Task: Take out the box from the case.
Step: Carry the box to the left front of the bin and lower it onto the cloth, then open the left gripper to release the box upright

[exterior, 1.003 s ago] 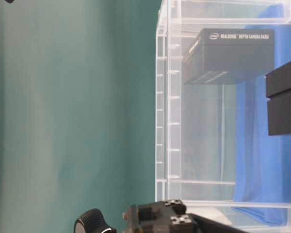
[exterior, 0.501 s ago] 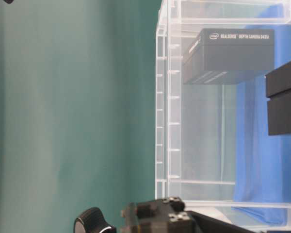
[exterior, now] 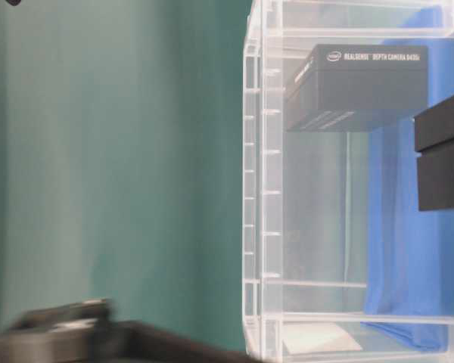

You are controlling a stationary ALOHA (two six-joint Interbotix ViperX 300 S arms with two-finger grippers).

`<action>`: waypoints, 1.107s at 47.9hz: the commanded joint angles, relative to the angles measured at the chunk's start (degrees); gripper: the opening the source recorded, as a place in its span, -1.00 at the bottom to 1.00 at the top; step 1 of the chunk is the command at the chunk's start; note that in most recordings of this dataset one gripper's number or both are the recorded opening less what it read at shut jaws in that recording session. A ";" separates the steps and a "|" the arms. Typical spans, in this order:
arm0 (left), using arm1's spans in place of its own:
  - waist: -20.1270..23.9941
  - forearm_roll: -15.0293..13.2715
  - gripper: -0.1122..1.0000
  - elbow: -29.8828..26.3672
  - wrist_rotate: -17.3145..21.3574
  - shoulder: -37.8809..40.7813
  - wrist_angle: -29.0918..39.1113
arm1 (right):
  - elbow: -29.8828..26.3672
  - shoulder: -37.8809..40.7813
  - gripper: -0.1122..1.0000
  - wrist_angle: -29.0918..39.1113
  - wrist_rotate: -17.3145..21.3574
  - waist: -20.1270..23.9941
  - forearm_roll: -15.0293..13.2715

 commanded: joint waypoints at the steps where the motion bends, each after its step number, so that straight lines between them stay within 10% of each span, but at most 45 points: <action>1: 0.18 0.26 0.87 -4.57 0.09 -2.72 4.48 | -0.53 -0.70 0.85 -0.09 0.09 0.09 -0.09; 20: 0.18 1.14 0.87 -16.52 2.37 -2.81 17.14 | -0.53 -0.70 0.85 -0.09 0.09 0.18 -0.09; 39: -3.08 0.97 0.87 -11.16 1.41 -6.06 17.58 | -0.53 -1.05 0.85 0.18 0.18 0.09 0.09; 53: -8.70 0.88 0.87 -1.67 -6.50 -13.89 17.75 | -0.44 -1.67 0.85 1.67 0.18 0.09 0.09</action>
